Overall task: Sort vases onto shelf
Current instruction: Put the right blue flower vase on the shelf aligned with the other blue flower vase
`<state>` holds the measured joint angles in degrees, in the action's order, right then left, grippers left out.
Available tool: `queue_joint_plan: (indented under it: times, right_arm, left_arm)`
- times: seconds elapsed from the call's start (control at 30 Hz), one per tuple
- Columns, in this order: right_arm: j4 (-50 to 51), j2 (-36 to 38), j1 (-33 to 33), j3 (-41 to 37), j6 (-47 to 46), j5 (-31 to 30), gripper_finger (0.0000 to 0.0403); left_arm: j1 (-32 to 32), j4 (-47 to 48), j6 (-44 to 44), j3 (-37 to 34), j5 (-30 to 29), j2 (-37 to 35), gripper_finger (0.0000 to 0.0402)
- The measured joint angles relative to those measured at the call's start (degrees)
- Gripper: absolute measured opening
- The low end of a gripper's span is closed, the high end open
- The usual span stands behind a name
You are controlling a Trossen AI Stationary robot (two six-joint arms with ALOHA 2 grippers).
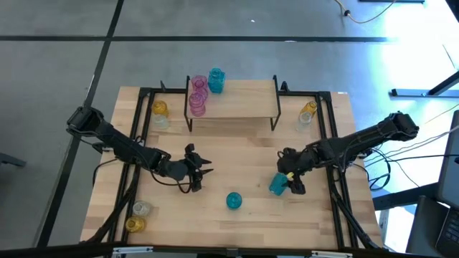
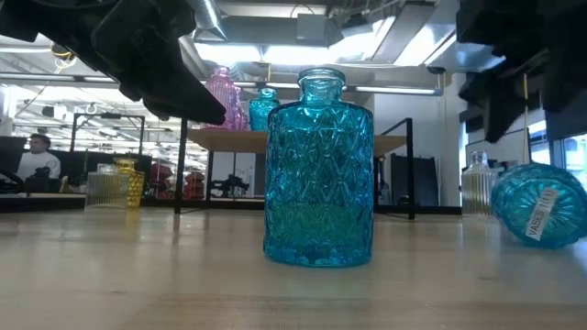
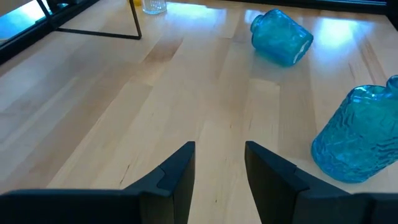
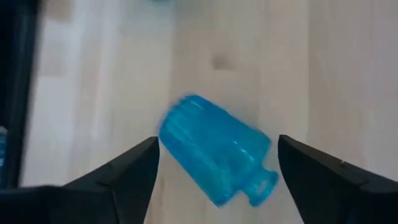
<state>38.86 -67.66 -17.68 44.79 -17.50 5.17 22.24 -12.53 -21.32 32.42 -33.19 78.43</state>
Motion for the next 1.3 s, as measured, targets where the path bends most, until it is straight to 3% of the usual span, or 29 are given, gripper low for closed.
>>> queue_joint_plan:
  times: [0.2,0.43,0.67,0.97,1.13,1.3]
  right_arm:
    - [8.42,-0.75,0.03,-0.1,-4.81,-1.77,0.03]
    - [2.04,-2.46,-0.16,-0.04,-3.32,0.14,0.0296]
    - [-1.5,-3.6,-8.19,-0.04,-3.1,1.34,0.0296]
    - [-1.19,-8.15,-18.09,-0.01,-1.02,-6.97,0.0296]
    - [-0.8,-12.64,-18.34,-0.01,4.96,-12.26,0.0296]
    - [0.26,-16.67,-18.31,0.27,6.38,-12.69,0.0296]
  left_arm:
    - [0.0,-0.01,-0.02,-0.01,0.0,0.0,0.0133]
    - [0.0,-0.09,-0.22,-0.02,0.03,0.0,0.0133]
    - [-0.08,-0.2,-0.2,-0.02,0.02,0.0,0.0133]
    - [-0.37,-0.48,-0.61,-0.02,0.02,0.0,0.0133]
    - [-0.37,-0.46,-0.62,-0.01,0.02,0.0,0.0133]
    - [-0.37,-0.44,-0.61,0.0,0.02,0.0,0.0133]
